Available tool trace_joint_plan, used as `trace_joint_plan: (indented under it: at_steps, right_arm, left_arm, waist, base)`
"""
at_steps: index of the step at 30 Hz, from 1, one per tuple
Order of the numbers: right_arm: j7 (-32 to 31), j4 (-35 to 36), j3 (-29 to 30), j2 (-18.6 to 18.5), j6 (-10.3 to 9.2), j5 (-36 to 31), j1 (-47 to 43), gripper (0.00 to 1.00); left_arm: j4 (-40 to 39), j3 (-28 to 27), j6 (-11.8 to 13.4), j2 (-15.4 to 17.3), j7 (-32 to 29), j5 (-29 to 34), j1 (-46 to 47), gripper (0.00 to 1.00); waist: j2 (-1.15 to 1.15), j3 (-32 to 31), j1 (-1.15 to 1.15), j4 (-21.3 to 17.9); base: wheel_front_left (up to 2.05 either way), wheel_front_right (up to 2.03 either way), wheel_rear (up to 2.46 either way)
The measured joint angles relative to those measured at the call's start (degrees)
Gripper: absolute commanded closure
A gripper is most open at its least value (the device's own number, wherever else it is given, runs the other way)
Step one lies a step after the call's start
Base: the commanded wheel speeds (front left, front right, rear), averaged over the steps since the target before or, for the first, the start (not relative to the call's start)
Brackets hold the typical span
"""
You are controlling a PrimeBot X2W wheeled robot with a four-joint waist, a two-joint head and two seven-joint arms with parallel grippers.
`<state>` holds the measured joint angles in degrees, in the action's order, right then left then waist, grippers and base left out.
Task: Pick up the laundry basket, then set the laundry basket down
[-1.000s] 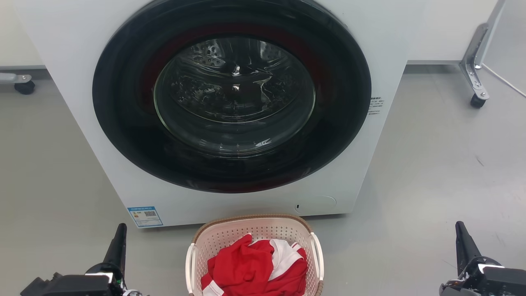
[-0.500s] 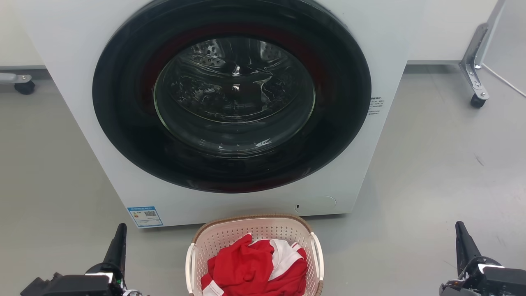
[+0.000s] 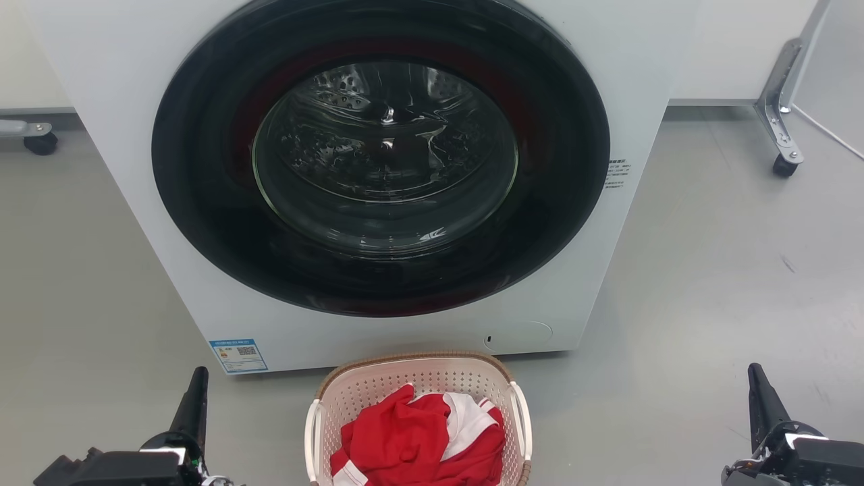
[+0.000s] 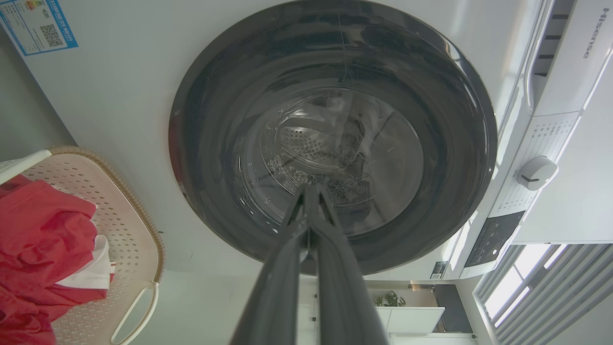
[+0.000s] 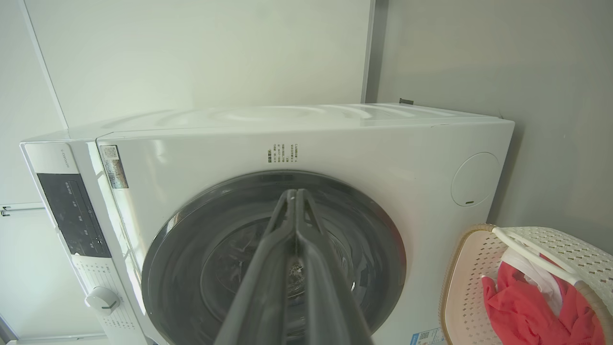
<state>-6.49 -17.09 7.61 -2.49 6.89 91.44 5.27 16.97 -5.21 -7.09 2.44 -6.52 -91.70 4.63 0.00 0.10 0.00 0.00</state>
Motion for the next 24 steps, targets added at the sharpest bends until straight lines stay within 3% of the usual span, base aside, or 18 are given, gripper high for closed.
trace_joint_plan:
  at_steps: [24]
  right_arm:
    - [0.0, 0.0, 0.0, 0.0, 0.0, 0.0, 0.0, 1.0]
  left_arm:
    - [0.0, 0.0, 0.0, 0.0, 0.0, 0.0, 0.0, 1.0]
  waist:
    - [0.0, 0.0, 0.0, 0.0]
  base:
    - [0.0, 0.0, 0.0]
